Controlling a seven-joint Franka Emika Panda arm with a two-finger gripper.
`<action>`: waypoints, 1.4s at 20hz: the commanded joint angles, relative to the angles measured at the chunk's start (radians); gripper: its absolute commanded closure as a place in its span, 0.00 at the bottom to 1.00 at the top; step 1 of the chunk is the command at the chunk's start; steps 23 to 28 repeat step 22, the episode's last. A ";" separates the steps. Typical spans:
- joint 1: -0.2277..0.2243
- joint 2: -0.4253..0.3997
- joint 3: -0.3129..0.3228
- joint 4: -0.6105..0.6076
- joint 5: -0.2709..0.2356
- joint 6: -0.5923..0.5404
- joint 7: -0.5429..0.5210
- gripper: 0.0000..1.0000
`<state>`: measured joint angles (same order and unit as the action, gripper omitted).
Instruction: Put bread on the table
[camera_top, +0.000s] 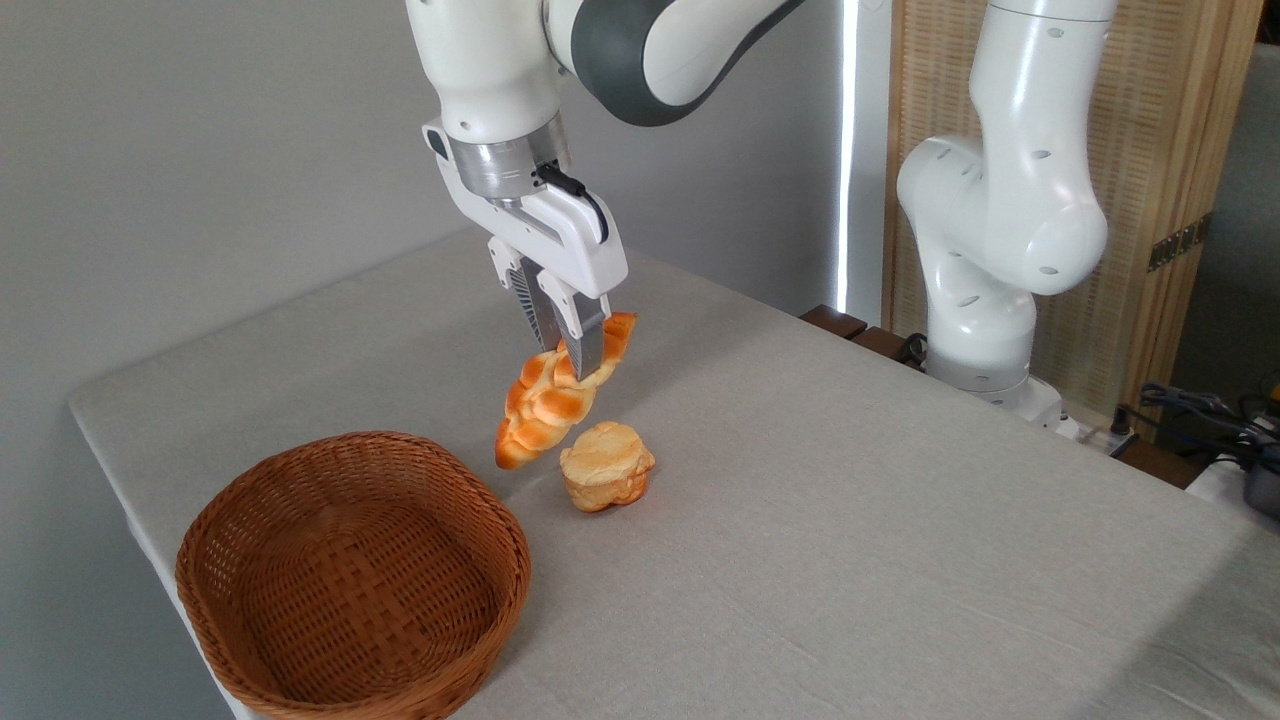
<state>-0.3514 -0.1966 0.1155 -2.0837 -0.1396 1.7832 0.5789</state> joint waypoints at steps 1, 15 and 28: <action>-0.008 -0.018 0.000 -0.012 -0.015 -0.010 -0.001 0.00; 0.006 -0.018 0.010 0.060 0.099 0.130 0.001 0.00; 0.008 -0.017 0.046 0.076 0.112 0.128 0.001 0.00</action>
